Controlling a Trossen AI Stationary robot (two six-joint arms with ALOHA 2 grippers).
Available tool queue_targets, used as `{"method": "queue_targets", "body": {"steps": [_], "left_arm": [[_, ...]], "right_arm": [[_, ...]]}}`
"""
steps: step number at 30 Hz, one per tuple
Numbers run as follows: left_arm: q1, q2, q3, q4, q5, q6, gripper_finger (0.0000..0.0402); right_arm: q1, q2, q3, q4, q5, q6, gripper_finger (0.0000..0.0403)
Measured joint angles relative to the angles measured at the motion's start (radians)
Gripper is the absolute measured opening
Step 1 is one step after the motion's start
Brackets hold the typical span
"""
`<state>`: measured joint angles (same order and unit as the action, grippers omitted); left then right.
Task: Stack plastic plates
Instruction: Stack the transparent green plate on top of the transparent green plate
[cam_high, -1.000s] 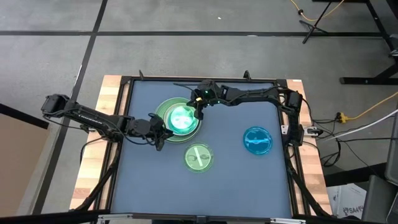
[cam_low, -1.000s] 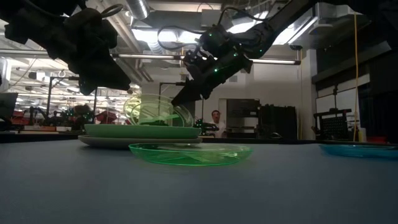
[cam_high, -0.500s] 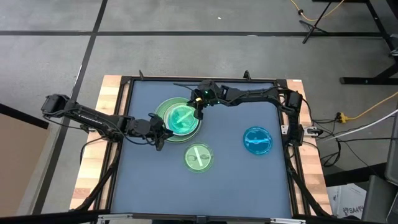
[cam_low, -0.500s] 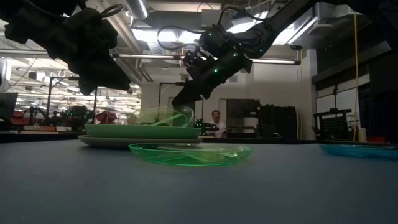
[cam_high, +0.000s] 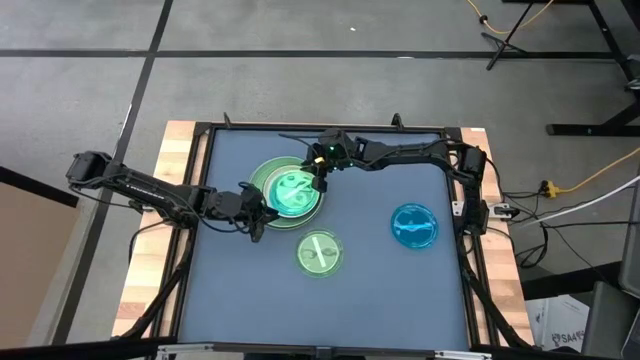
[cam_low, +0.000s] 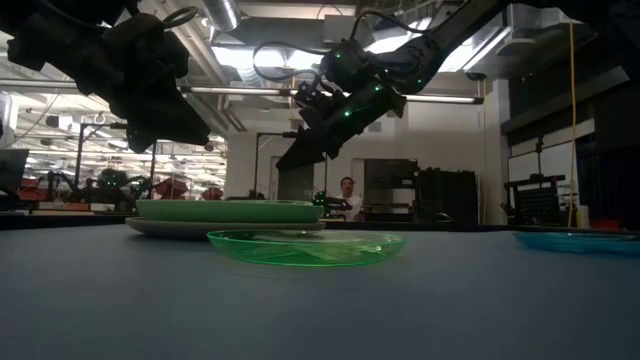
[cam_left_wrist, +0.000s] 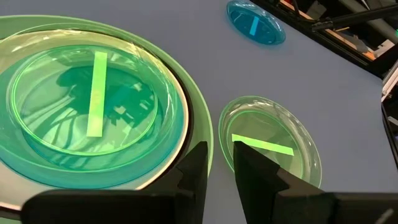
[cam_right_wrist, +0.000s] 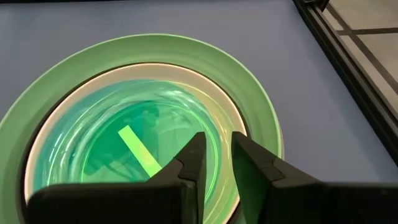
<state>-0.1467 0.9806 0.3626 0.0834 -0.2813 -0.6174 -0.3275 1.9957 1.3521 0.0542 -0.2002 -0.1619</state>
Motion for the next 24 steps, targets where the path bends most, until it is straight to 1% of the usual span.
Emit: {"method": "queue_targets", "body": {"steps": [3, 5, 9, 12, 14, 24], "left_arm": [[0.000, 0.000, 0.000, 0.000, 0.000, 0.000, 0.0071], [0.000, 0.000, 0.000, 0.000, -0.002, 0.000, 0.0071], [0.000, 0.000, -0.001, 0.000, -0.039, 0.000, 0.0071], [0.000, 0.000, -0.001, 0.000, -0.055, 0.000, 0.0071], [0.000, 0.000, -0.001, 0.000, -0.055, 0.001, 0.0071], [0.000, 0.000, -0.001, 0.000, -0.055, 0.000, 0.0071]], "right_arm": [[0.000, 0.000, 0.000, -0.015, 0.013, -0.001, 0.0067], [0.000, 0.000, 0.000, -0.034, 0.061, -0.008, 0.0066], [0.000, 0.000, 0.000, -0.072, 0.193, -0.073, 0.0066], [0.000, 0.000, 0.000, -0.101, 0.259, -0.099, 0.0066], [0.000, 0.000, 0.000, -0.123, 0.286, -0.114, 0.0066], [0.009, 0.033, -0.002, -0.132, 0.275, -0.131, 0.0066]]}}
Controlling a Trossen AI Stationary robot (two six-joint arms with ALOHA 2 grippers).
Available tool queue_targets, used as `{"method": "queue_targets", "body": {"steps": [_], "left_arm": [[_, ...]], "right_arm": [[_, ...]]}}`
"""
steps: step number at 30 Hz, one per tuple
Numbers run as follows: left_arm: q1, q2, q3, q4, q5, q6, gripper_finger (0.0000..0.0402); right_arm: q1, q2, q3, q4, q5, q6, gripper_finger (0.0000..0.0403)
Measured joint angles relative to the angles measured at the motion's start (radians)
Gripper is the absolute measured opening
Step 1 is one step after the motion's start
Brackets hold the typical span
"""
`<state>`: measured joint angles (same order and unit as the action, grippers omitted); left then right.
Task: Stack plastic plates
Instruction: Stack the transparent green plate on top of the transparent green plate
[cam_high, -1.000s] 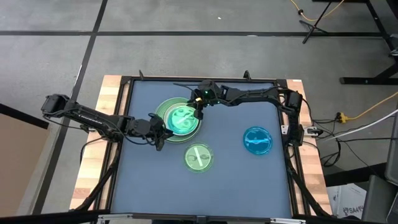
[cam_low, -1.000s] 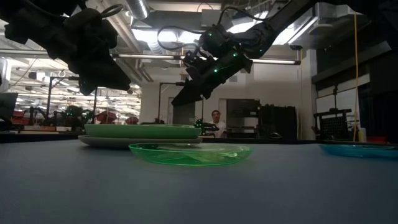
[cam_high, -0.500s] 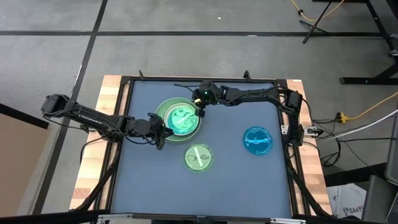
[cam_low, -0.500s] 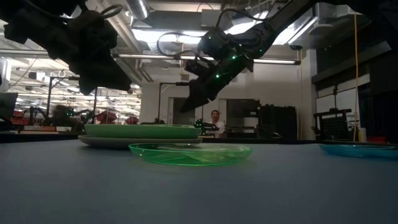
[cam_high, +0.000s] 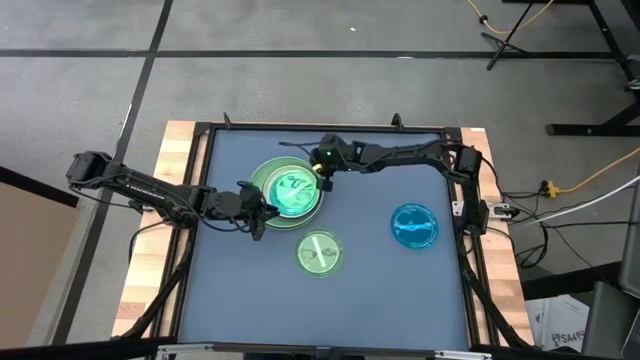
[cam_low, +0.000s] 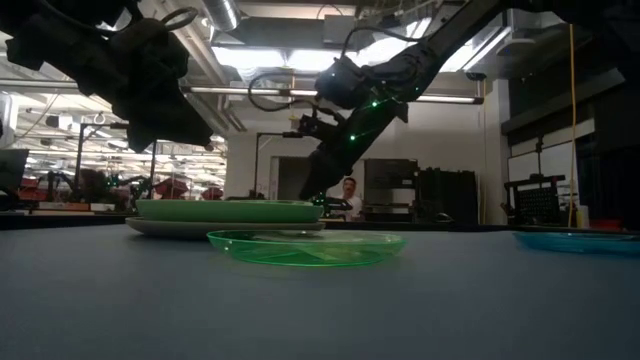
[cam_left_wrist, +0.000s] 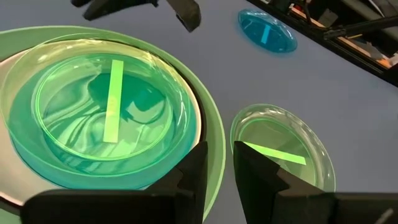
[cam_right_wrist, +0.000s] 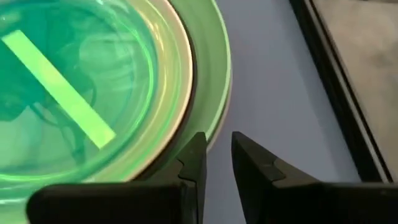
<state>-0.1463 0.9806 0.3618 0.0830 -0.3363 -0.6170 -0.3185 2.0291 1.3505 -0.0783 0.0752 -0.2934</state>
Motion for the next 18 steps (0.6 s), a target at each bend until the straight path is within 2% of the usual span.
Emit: {"method": "queue_targets", "body": {"steps": [18], "left_arm": [[0.000, 0.000, 0.000, 0.000, 0.000, 0.000, 0.0071]], "right_arm": [[0.073, 0.012, 0.001, 0.026, -0.078, -0.003, 0.0066]]}}
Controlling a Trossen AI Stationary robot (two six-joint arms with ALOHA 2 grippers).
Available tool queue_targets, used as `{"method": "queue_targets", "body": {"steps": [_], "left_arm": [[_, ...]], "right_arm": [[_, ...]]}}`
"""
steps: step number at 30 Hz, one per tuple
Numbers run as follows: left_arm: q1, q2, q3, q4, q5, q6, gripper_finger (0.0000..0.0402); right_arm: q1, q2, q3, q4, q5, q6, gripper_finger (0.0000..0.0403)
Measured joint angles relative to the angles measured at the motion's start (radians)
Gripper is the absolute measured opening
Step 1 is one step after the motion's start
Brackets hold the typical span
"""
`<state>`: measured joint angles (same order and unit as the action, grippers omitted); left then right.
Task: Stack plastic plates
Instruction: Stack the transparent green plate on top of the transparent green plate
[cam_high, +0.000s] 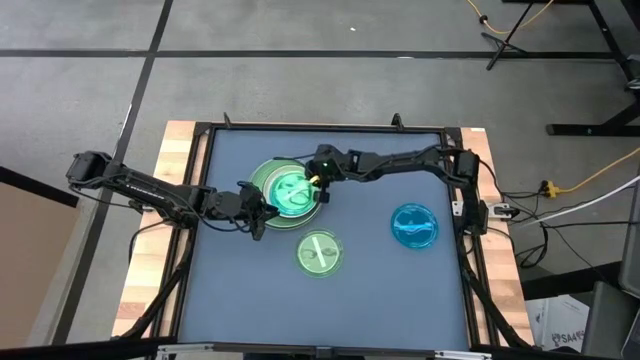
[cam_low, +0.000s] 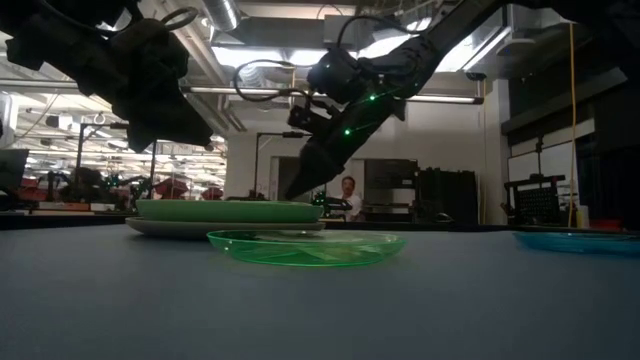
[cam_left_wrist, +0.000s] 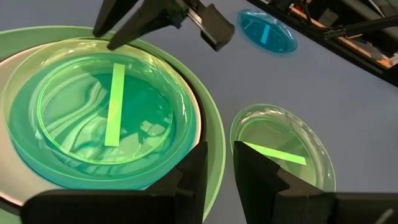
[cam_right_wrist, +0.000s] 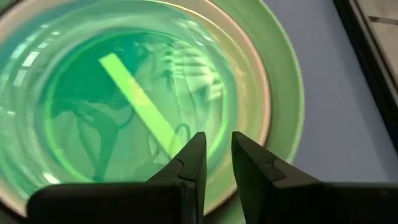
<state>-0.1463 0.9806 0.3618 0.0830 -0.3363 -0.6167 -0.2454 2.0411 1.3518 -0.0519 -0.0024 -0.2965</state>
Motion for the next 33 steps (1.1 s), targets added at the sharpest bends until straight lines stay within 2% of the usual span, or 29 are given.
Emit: {"method": "queue_targets", "body": {"steps": [6, 11, 18, 33], "left_arm": [[0.000, 0.000, 0.000, 0.000, 0.000, 0.000, 0.0071], [0.000, 0.000, 0.000, 0.000, 0.000, 0.000, 0.0071], [0.000, 0.000, 0.000, 0.000, 0.000, 0.000, 0.0071], [0.000, 0.000, 0.000, 0.000, 0.000, 0.000, 0.0071]], "right_arm": [[0.005, 0.000, 0.000, -0.002, -0.001, 0.000, 0.0066], [-0.006, -0.007, 0.011, -0.004, 0.101, -0.001, 0.0066], [-0.019, -0.008, 0.029, -0.008, 0.157, -0.031, 0.0066], [-0.008, 0.021, 0.029, -0.048, 0.162, -0.027, 0.0066]]}}
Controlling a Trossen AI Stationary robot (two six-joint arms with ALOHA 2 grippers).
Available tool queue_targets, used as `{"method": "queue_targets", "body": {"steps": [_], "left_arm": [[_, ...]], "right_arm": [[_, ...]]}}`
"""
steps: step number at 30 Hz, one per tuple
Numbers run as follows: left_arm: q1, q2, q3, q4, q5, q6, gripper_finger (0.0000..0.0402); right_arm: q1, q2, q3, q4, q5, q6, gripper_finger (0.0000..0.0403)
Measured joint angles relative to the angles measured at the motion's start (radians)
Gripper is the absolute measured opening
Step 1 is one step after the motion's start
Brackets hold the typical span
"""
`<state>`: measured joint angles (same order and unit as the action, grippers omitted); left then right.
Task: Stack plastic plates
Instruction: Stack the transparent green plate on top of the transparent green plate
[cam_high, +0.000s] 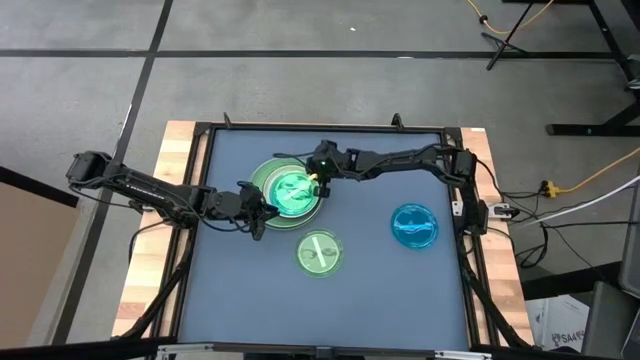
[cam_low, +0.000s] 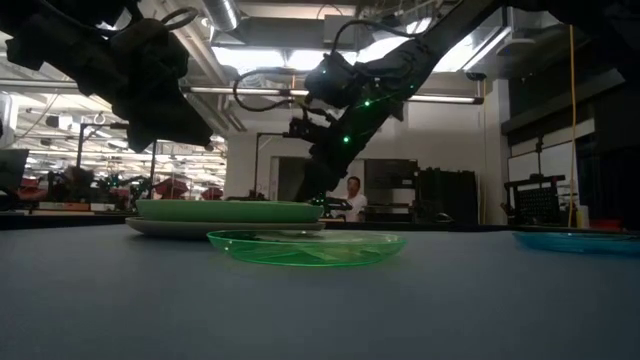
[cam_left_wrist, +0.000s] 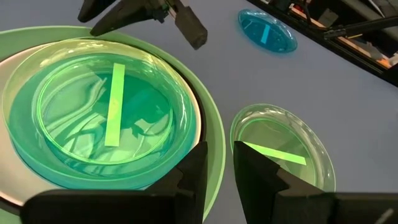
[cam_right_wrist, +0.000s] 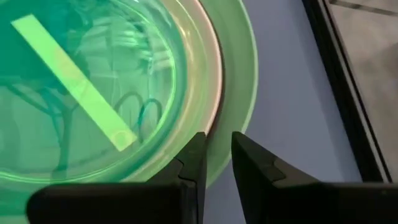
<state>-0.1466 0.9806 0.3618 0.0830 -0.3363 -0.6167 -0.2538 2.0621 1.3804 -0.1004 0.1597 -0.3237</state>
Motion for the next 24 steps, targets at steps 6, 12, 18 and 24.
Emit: {"method": "queue_targets", "body": {"steps": [6, 12, 18, 24], "left_arm": [[0.000, 0.000, 0.000, 0.000, -0.002, 0.000, 0.0071], [0.000, 0.000, 0.000, 0.000, -0.003, 0.000, 0.0071], [0.000, 0.000, 0.000, 0.000, -0.003, 0.000, 0.0071], [0.000, 0.000, 0.000, 0.000, -0.003, -0.001, 0.0071]], "right_arm": [[0.021, 0.000, 0.000, -0.008, -0.102, 0.001, 0.0066], [0.063, 0.000, 0.000, 0.001, -0.069, -0.015, 0.0066], [0.063, -0.009, 0.000, -0.010, 0.012, -0.025, 0.0066], [0.065, -0.059, 0.000, -0.040, 0.005, -0.075, 0.0066]]}}
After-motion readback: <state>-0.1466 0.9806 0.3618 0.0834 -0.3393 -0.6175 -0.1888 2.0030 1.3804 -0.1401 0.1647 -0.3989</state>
